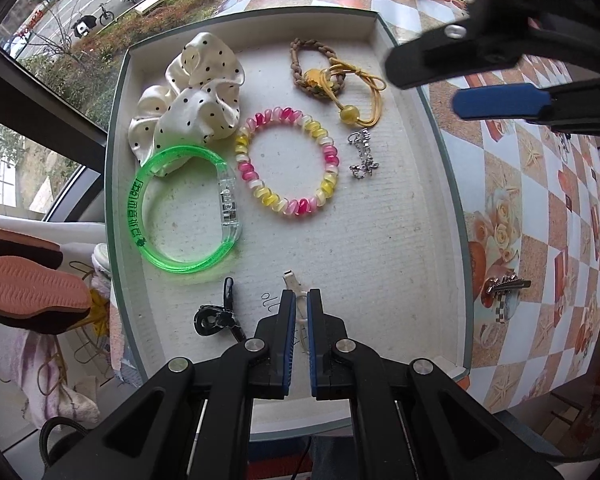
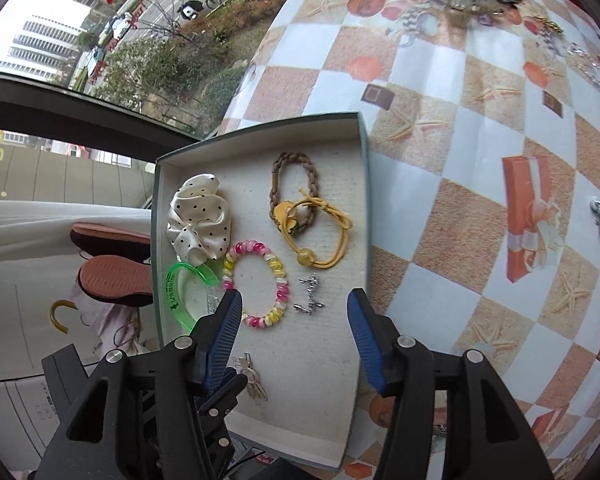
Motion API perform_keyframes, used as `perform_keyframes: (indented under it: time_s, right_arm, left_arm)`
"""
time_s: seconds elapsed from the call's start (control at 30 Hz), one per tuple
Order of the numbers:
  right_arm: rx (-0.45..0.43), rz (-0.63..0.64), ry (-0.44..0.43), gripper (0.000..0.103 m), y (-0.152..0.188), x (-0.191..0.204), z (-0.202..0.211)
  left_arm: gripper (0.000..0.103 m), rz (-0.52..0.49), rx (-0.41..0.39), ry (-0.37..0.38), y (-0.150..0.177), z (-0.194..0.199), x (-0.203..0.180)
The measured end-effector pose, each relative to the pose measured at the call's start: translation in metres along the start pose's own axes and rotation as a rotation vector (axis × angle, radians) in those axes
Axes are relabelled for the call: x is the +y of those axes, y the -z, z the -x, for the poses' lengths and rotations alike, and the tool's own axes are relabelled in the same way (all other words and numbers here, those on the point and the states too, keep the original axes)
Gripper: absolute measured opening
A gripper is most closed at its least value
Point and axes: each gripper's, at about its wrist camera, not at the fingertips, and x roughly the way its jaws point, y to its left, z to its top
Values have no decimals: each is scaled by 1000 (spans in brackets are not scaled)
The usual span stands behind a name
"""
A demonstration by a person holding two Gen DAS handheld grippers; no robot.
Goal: Organize jewelry
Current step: 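Open both tools to release the silver charm and bunny clip into the tray, then move both tools back over the remaining jewelry on the table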
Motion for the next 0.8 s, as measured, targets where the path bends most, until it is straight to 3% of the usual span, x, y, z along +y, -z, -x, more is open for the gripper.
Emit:
perform_keyframes:
  time_s: [0.3,0.33,0.37,0.4,0.57,0.67,0.8]
  right_arm:
    - [-44,-106,21,62,30,-47,35]
    - [-47,-125,25,62,36,-54,37]
    - [-51,-141,28,62,39,-62,41]
    - [-56,-160,32,62,44,-69,44]
    - [-80,-256,46,63,69,-108,61]
    - [-92,-318,60,75,84,-131,69]
    - [-99,-391,74,79,103,-157,77]
  left_arm:
    - [11,-42,9,-3,3,11,-15]
    - [42,-48,9,-4,4,11,-15]
    - [98,-54,6,-8,4,14,-19]
    - [103,-58,-8,-39,3,18,-22]
    - [103,-117,-48,-66,-2,32,-39]
    - [103,-147,-70,-87,-7,39,-48]
    - [103,-197,-97,-81,-15,48,-64]
